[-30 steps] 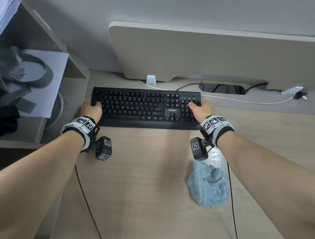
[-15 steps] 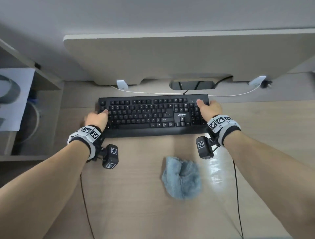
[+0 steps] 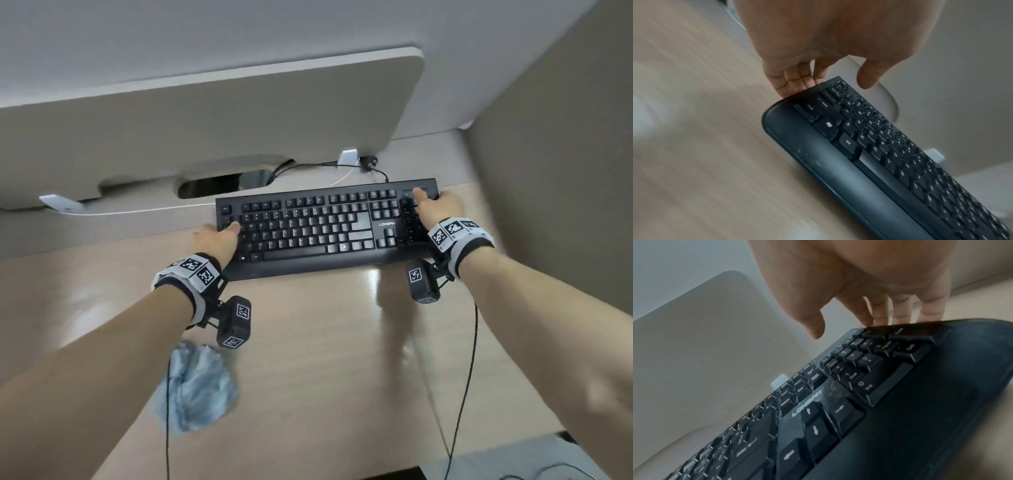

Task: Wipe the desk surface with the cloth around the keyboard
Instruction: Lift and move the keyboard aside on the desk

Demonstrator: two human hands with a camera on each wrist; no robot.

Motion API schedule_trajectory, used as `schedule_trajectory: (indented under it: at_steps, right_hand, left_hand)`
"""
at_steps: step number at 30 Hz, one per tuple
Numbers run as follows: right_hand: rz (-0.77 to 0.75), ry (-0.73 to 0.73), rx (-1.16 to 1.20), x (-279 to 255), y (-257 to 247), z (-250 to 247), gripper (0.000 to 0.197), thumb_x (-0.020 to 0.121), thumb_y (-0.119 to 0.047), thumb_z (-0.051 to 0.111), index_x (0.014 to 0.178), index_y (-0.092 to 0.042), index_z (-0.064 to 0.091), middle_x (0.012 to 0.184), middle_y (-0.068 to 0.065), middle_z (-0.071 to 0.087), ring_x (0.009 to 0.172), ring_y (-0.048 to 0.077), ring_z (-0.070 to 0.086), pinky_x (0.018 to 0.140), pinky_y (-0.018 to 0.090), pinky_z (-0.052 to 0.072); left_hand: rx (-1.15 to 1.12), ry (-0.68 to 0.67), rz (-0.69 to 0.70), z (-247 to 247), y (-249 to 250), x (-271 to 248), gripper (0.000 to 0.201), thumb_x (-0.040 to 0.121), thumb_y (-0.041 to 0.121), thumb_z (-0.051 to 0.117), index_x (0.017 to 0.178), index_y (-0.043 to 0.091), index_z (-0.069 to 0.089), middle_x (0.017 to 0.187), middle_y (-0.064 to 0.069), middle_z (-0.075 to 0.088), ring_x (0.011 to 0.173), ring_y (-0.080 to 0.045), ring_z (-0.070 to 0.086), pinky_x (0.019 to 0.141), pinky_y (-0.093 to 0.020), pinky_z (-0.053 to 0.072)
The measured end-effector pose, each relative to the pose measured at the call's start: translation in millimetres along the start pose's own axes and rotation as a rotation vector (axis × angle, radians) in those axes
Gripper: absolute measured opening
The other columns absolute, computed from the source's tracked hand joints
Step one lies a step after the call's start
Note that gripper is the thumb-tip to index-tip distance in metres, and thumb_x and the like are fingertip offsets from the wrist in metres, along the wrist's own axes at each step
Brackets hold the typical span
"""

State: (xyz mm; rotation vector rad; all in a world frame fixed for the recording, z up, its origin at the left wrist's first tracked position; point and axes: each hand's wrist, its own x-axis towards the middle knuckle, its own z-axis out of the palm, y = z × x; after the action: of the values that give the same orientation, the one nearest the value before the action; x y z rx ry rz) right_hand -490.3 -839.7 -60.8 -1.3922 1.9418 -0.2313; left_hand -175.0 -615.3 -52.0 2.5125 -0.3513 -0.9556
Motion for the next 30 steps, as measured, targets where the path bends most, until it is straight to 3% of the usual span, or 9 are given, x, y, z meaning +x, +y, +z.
schedule_trajectory:
  at_steps: [6,10,17,19,21,25,27,30]
  right_hand:
    - [0.029,0.07,-0.109,64.6,32.7,-48.9,0.072,0.08,-0.062,0.054,0.124,-0.005,0.056,0.133,0.017,0.053,0.121,0.039,0.052,0.104,0.047,0.042]
    - [-0.002,0.058,-0.164,88.5,41.0,-56.5,0.07,0.083,-0.059,0.054,0.126,-0.003,0.052,0.134,0.02,0.052,0.124,0.039,0.049,0.103,0.045,0.04]
    - [-0.077,0.048,-0.189,105.8,42.9,-57.5,0.065,0.085,-0.051,0.055,0.131,-0.006,0.048,0.136,0.02,0.048,0.127,0.038,0.044,0.103,0.044,0.037]
    - [-0.093,0.073,-0.211,101.8,41.4,-55.6,0.061,0.086,-0.047,0.055,0.13,-0.006,0.048,0.137,0.019,0.048,0.128,0.038,0.042,0.104,0.045,0.036]
    - [-0.138,0.111,-0.253,91.9,37.9,-51.0,0.058,0.088,-0.044,0.056,0.13,-0.005,0.048,0.14,0.018,0.046,0.131,0.037,0.039,0.107,0.048,0.035]
    - [-0.287,0.133,-0.291,57.2,23.6,-30.0,0.056,0.089,-0.042,0.056,0.133,-0.007,0.048,0.142,0.014,0.045,0.135,0.033,0.035,0.111,0.049,0.031]
    - [-0.378,0.101,-0.305,30.9,12.1,-13.6,0.053,0.09,-0.04,0.055,0.133,-0.009,0.049,0.143,0.014,0.044,0.136,0.032,0.034,0.111,0.049,0.031]
    - [-0.51,0.007,-0.311,-16.3,-7.9,15.2,0.046,0.092,-0.038,0.054,0.131,-0.013,0.051,0.138,0.013,0.046,0.132,0.031,0.038,0.109,0.046,0.033]
  left_hand:
    - [0.009,-0.058,0.014,77.9,51.8,-11.9,0.061,0.087,0.047,0.053,0.128,0.001,0.052,0.131,-0.021,0.055,0.117,-0.041,0.054,0.102,-0.041,0.043]
    - [0.057,-0.067,0.02,101.6,63.9,-13.3,0.063,0.088,0.049,0.05,0.126,-0.001,0.054,0.129,-0.023,0.057,0.114,-0.041,0.055,0.098,-0.041,0.044]
    - [-0.061,-0.105,0.048,116.9,69.9,-7.2,0.042,0.088,0.041,0.053,0.102,0.003,0.062,0.11,-0.019,0.066,0.096,-0.035,0.061,0.084,-0.037,0.049]
    - [-0.1,-0.123,0.061,119.1,67.9,-9.8,0.04,0.088,0.039,0.054,0.104,0.004,0.064,0.108,-0.016,0.067,0.096,-0.033,0.063,0.085,-0.036,0.05]
    - [-0.112,-0.145,0.079,117.6,66.3,-15.0,0.044,0.085,0.041,0.055,0.111,0.007,0.063,0.112,-0.015,0.068,0.1,-0.033,0.063,0.094,-0.043,0.051]
    - [0.005,-0.128,0.13,103.2,55.3,-20.4,0.054,0.092,0.033,0.056,0.137,0.005,0.047,0.133,-0.016,0.057,0.123,-0.035,0.053,0.109,-0.042,0.039]
    - [0.09,-0.098,0.166,85.4,40.0,-20.2,0.047,0.092,0.03,0.056,0.132,0.008,0.052,0.132,-0.014,0.058,0.122,-0.034,0.053,0.106,-0.037,0.04]
    - [0.166,-0.035,0.186,51.4,9.3,-14.6,0.026,0.09,0.028,0.056,0.109,0.011,0.065,0.115,-0.013,0.066,0.105,-0.032,0.059,0.086,-0.031,0.044]
